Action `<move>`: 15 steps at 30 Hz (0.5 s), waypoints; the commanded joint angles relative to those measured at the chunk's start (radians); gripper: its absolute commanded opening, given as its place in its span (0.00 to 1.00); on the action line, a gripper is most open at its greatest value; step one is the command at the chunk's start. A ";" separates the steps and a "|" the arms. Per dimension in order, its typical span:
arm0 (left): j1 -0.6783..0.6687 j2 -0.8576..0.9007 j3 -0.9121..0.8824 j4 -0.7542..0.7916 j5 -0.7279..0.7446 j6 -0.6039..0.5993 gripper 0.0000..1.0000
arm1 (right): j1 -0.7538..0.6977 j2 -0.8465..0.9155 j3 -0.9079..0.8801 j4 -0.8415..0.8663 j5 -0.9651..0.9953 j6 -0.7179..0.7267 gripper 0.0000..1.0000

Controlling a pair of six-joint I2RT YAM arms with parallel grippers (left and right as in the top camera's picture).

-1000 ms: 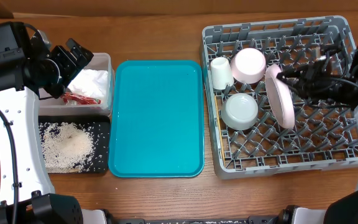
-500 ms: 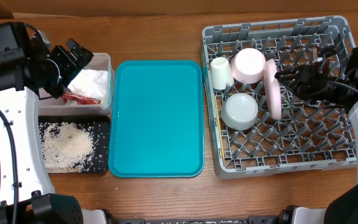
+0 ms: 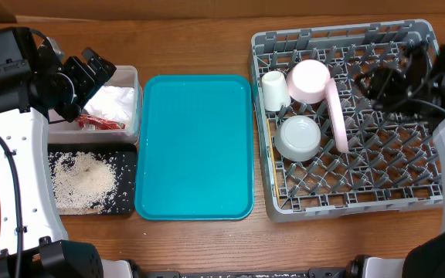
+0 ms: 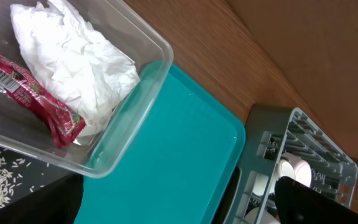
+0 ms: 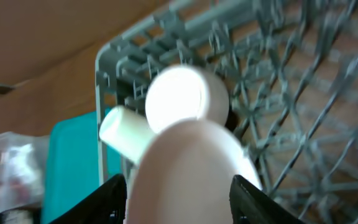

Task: Sort waste into correct bins and load items into the dishwasher
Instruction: 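Stand the plate upright in the rack and open the right gripper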

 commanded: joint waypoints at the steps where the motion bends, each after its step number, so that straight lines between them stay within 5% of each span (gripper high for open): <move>1: 0.000 -0.014 0.018 0.001 -0.004 -0.009 1.00 | 0.093 -0.075 0.115 -0.001 0.224 -0.103 0.55; 4: 0.000 -0.014 0.018 0.001 -0.004 -0.009 1.00 | 0.240 -0.114 0.171 -0.053 0.409 -0.180 0.57; 5: 0.000 -0.014 0.018 0.001 -0.004 -0.009 1.00 | 0.275 -0.123 0.172 -0.062 0.460 -0.182 0.73; 6: 0.000 -0.014 0.018 0.002 -0.004 -0.009 1.00 | 0.309 -0.130 0.172 -0.072 0.506 -0.182 1.00; 15: 0.000 -0.014 0.018 0.001 -0.004 -0.009 1.00 | 0.425 -0.128 0.171 -0.217 0.582 -0.182 1.00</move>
